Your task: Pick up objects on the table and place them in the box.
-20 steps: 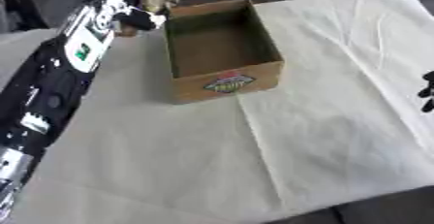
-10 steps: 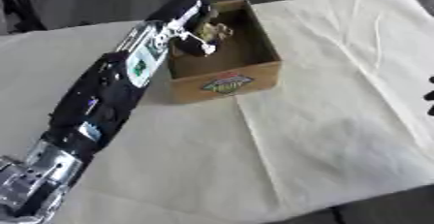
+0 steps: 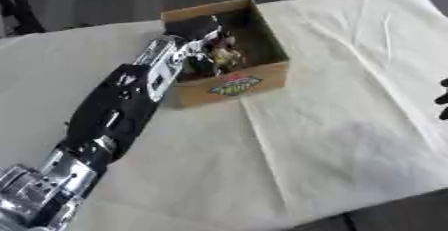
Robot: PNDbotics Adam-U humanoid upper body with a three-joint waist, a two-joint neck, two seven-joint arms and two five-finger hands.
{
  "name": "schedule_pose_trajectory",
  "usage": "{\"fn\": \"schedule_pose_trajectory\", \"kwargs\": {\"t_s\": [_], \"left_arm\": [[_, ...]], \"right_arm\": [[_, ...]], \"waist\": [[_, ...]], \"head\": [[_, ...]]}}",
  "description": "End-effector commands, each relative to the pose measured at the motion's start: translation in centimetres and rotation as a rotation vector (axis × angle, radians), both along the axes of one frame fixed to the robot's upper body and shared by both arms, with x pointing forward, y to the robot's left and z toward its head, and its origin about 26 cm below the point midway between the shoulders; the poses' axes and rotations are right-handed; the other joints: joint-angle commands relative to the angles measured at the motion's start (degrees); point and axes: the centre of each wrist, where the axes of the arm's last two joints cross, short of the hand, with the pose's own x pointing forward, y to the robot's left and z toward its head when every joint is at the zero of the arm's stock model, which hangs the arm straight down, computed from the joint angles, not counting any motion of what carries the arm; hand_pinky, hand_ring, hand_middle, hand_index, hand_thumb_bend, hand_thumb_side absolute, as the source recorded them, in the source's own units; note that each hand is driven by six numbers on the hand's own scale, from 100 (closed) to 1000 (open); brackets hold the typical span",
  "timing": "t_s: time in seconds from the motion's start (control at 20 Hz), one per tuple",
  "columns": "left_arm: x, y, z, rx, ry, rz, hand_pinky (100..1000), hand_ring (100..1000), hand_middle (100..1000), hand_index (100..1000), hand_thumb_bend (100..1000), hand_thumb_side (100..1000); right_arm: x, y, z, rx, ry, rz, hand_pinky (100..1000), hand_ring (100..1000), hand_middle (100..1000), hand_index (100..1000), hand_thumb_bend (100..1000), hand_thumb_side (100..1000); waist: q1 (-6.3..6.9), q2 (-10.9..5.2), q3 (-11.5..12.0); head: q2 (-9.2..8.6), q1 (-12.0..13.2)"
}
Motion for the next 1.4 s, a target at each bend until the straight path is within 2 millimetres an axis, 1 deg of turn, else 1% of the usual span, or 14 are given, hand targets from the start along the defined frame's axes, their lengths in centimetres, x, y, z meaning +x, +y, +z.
{"fn": "schedule_pose_trajectory", "kwargs": {"t_s": [0.05, 0.1, 0.15, 0.25, 0.35, 0.4, 0.45, 0.5, 0.55, 0.6, 0.75, 0.9, 1.2, 1.4], "left_arm": [[0.0, 0.2, 1.7, 0.011, -0.036, -0.003, 653, 651, 668, 741, 638, 145], [-0.1, 0.2, 1.9, 0.007, -0.045, -0.002, 691, 701, 722, 754, 708, 249], [-0.1, 0.3, 2.1, 0.001, -0.057, -0.001, 693, 703, 724, 756, 712, 256], [-0.2, 0.4, 2.4, -0.032, -0.090, 0.002, 706, 717, 736, 765, 742, 331], [-0.4, 0.5, 2.9, -0.097, -0.141, 0.003, 694, 694, 711, 758, 729, 382], [-0.6, 0.7, 3.2, -0.146, -0.168, 0.005, 665, 651, 675, 745, 685, 410], [-0.7, 1.0, 3.6, -0.209, -0.195, 0.007, 659, 642, 666, 740, 662, 416], [-0.9, 1.2, 4.0, -0.269, -0.219, 0.010, 633, 612, 631, 716, 603, 410], [-1.1, 1.6, 4.6, -0.339, -0.246, 0.016, 625, 603, 621, 711, 590, 406], [-1.4, 2.1, 5.1, -0.406, -0.269, 0.021, 606, 583, 600, 699, 549, 384], [-2.5, 4.0, 6.4, -0.576, -0.307, 0.035, 582, 558, 574, 693, 508, 366], [-3.9, 6.5, 7.0, -0.690, -0.318, 0.059, 557, 533, 546, 682, 472, 350], [-8.0, 11.2, 5.8, -0.887, -0.337, 0.124, 526, 518, 525, 666, 448, 342], [-10.3, 13.5, 2.9, -1.021, -0.305, 0.199, 514, 512, 519, 662, 440, 353]], "right_arm": [[0.1, -0.2, 0.9, -0.010, -0.023, 0.006, 380, 529, 599, 621, 100, 342], [0.1, -0.2, 0.9, -0.010, -0.024, 0.005, 380, 529, 598, 620, 100, 342], [0.1, -0.2, 0.9, -0.010, -0.024, 0.005, 380, 529, 599, 620, 100, 342], [0.1, -0.2, 0.9, -0.009, -0.024, 0.005, 380, 529, 599, 620, 100, 341], [0.1, -0.3, 0.8, -0.008, -0.024, 0.003, 380, 529, 598, 620, 100, 341], [0.1, -0.3, 0.8, -0.008, -0.023, 0.002, 380, 530, 598, 620, 100, 342], [0.1, -0.3, 0.8, -0.007, -0.023, 0.000, 380, 530, 598, 620, 100, 341], [0.1, -0.4, 0.8, -0.006, -0.022, -0.001, 380, 530, 598, 620, 100, 341], [0.1, -0.4, 0.7, -0.006, -0.022, -0.004, 380, 530, 598, 620, 100, 341], [0.0, -0.5, 0.7, -0.006, -0.021, -0.007, 381, 530, 598, 620, 100, 341], [-0.1, -0.7, 0.6, -0.004, -0.020, -0.016, 381, 530, 598, 620, 100, 341], [-0.2, -0.8, 0.5, -0.002, -0.019, -0.025, 381, 531, 598, 620, 100, 341], [-0.3, -1.2, 0.5, 0.010, -0.024, -0.050, 382, 531, 598, 621, 100, 341], [-0.4, -1.5, 0.3, 0.012, -0.020, -0.064, 382, 532, 599, 623, 100, 340]], "waist": [[-0.36, -0.86, 0.1], [-0.39, -0.89, 0.2], [-0.43, -0.91, 0.2], [-0.52, -0.94, 0.4], [-0.60, -0.96, 0.6], [-0.64, -0.98, 0.8], [-0.68, -1.00, 0.9], [-0.73, -1.03, 1.1], [-0.77, -1.06, 1.4], [-0.83, -1.09, 1.7], [-1.01, -1.21, 2.7], [-1.32, -1.28, 4.1], [-1.93, -1.59, 7.4], [-2.37, -1.93, 9.6]], "head": [[-0.12, 0.1], [-0.11, 0.1], [-0.09, 0.1], [-0.13, 0.0], [-0.14, -0.1], [-0.10, -0.1], [-0.08, -0.2], [-0.06, -0.3], [-0.02, -0.5], [0.06, -0.6], [0.20, -1.2], [0.30, -1.9], [0.75, -3.2], [1.10, -3.7]]}}
